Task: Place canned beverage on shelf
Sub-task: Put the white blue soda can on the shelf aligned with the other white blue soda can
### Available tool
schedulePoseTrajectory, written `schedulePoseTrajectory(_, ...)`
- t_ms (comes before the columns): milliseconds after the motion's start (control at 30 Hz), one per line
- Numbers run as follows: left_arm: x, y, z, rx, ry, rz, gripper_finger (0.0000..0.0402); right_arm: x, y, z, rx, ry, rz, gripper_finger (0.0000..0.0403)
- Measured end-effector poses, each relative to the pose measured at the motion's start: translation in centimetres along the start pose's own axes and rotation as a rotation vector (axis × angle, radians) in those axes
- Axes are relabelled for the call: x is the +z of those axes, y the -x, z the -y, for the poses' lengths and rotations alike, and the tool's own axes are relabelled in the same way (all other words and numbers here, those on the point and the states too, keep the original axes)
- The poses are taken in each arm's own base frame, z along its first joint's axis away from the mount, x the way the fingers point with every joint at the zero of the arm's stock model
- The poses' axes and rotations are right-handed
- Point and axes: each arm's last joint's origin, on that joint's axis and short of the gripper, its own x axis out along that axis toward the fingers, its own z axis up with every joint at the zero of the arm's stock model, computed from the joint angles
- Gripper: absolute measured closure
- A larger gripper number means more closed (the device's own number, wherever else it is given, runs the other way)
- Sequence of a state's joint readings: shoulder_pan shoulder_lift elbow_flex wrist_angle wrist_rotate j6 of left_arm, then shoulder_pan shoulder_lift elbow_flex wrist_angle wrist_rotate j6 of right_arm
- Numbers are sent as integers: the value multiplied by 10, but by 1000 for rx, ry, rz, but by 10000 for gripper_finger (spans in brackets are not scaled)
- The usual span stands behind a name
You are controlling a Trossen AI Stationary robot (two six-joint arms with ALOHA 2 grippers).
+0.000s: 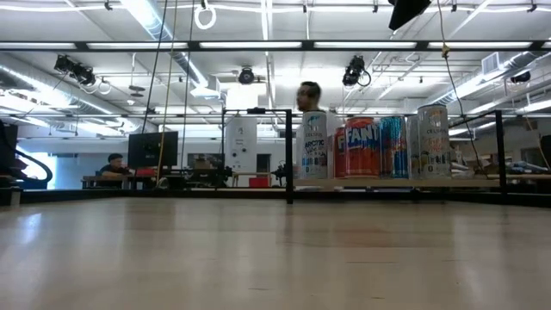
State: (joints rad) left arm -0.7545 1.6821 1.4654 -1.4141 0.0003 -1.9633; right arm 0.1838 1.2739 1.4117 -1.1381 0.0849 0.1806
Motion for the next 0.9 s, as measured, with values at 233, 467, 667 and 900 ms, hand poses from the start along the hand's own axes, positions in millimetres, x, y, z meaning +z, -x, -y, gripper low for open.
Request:
schedulePoseTrajectory(233, 8, 0, 3, 6, -151, -13, 154, 0, 0, 1, -40, 0, 8, 45)
schedulePoseTrajectory(467, 36, 0, 12, 1, -348, -36, 152, 1, 0, 2, -77, -4, 18, 45)
schedulePoseTrajectory(667, 74, 6, 25, -55, -525, -13, 152, 1, 0, 2, -82, -34, 25, 45)
schedulePoseTrajectory(900, 114, 7, 32, -104, -800, 4, 152, 1, 0, 2, -84, -38, 25, 45)
